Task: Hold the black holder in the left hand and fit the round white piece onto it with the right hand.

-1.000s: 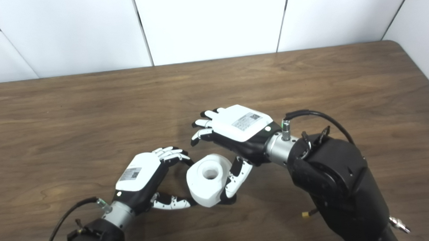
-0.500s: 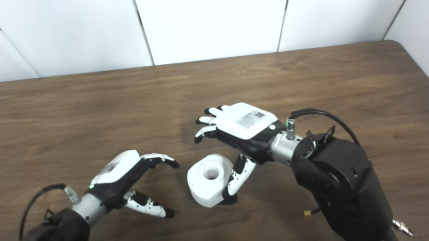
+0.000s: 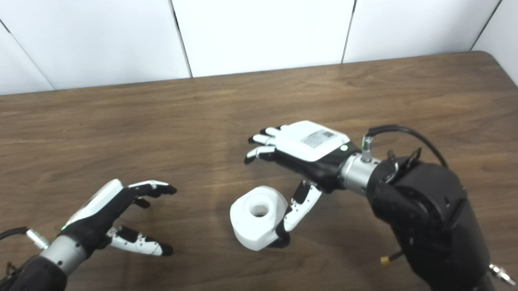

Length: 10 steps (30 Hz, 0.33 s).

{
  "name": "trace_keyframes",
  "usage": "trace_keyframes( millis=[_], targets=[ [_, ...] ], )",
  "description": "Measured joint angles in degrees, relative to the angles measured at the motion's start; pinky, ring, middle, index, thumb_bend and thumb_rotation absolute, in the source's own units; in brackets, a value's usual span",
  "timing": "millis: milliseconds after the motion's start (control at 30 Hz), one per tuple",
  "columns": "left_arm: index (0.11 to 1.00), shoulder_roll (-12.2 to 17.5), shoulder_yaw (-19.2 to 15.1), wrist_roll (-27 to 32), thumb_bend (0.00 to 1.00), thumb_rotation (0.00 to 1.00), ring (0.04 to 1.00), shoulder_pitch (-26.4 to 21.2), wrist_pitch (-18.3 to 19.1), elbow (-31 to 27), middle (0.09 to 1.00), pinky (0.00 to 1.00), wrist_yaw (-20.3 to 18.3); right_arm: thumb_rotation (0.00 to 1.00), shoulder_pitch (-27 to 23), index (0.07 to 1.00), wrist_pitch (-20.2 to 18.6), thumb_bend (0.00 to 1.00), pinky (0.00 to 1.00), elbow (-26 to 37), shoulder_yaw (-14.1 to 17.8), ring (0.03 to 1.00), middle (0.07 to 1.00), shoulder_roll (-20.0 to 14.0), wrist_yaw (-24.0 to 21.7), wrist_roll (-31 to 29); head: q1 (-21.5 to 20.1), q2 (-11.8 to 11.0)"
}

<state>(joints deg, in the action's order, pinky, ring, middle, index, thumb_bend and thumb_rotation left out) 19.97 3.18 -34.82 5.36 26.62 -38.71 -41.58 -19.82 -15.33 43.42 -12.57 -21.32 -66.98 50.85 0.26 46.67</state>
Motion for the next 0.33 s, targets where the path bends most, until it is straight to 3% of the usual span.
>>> trace_keyframes(
  millis=[233, 333],
  targets=[
    [0.851, -0.3, -4.49, 3.74, 0.93, 0.1, 0.854, 2.57, 0.17, -0.62, 0.854, 0.77, 1.19, 0.43, -3.93, 0.887, -3.59, 1.0, 1.0, 0.04, 0.31, 1.0, 0.98, -4.32, -0.11, -0.87, 0.0, -0.26],
    [0.861, -0.96, -6.4, 4.56, 0.91, 0.14, 0.869, 3.52, 0.24, -0.77, 0.864, 0.79, 2.04, 0.44, -4.2, 0.888, -5.32, 1.0, 1.0, 0.04, 0.35, 1.0, 0.979, -6.01, -0.08, -2.97, 0.09, -0.26]
  ],
)
